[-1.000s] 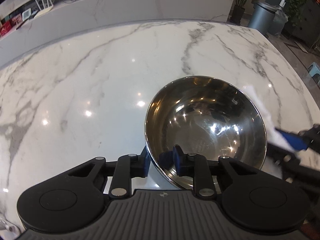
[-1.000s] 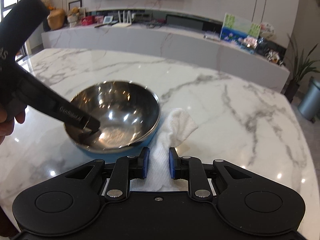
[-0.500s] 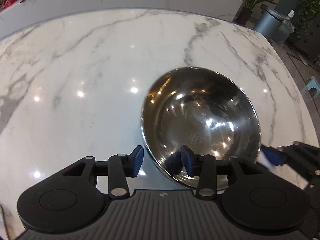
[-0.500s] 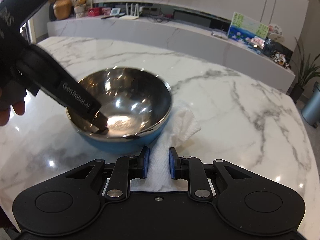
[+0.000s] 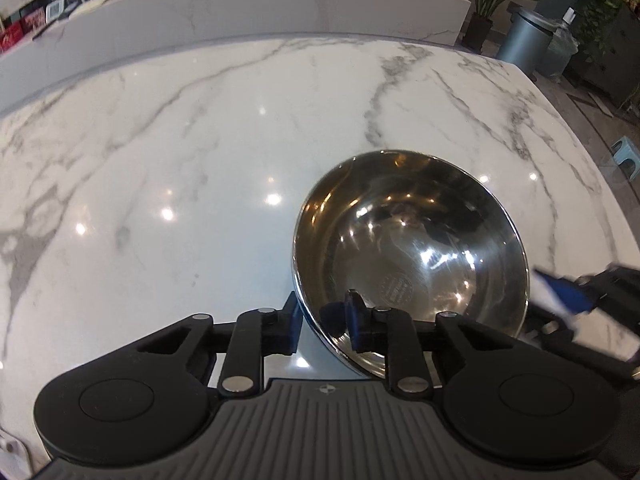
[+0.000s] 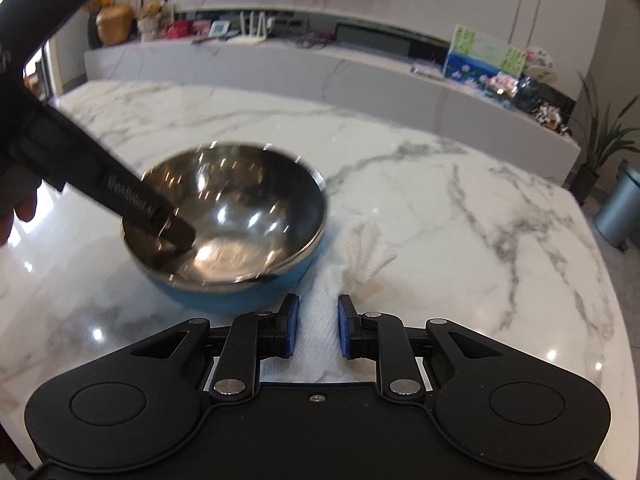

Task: Clean bowl
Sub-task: 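Rub the towel on the bowl's blue outer wall with the right gripper while the left gripper holds the rim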

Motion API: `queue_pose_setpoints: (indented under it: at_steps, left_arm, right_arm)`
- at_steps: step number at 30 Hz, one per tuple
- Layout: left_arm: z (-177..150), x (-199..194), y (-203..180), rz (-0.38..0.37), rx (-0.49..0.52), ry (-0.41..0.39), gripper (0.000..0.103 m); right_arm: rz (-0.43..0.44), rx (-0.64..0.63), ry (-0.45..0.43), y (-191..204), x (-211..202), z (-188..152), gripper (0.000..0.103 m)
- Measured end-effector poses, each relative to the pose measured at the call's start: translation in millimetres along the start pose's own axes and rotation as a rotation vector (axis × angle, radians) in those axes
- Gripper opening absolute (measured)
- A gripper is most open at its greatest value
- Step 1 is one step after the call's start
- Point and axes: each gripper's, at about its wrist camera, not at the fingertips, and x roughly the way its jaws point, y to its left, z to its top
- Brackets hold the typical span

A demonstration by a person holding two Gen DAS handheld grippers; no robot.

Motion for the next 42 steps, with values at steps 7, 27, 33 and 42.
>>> queue_pose_setpoints:
  at_steps: [7, 27, 33, 42]
  left_arm:
    - [1, 0, -1, 0.008, 0.016, -0.007, 0.02]
    - [-3, 3, 0, -0.04, -0.025, 0.015, 0.025]
    - [1, 1, 2, -0.008, 0.004, -0.017, 0.018]
    - [2, 1, 1, 0.005, 0.003, -0.025, 0.017]
  right_arm:
    - [0.003, -0.012, -0.024, -1, -5, 2, 0.019]
    - [0.025, -0.049, 0.05, 10, 6, -5, 0.019]
    - [0.003, -0.033, -0.026, 2, -8, 1, 0.019]
    - [0.013, -0.06, -0.016, 5, -6, 0, 0.019]
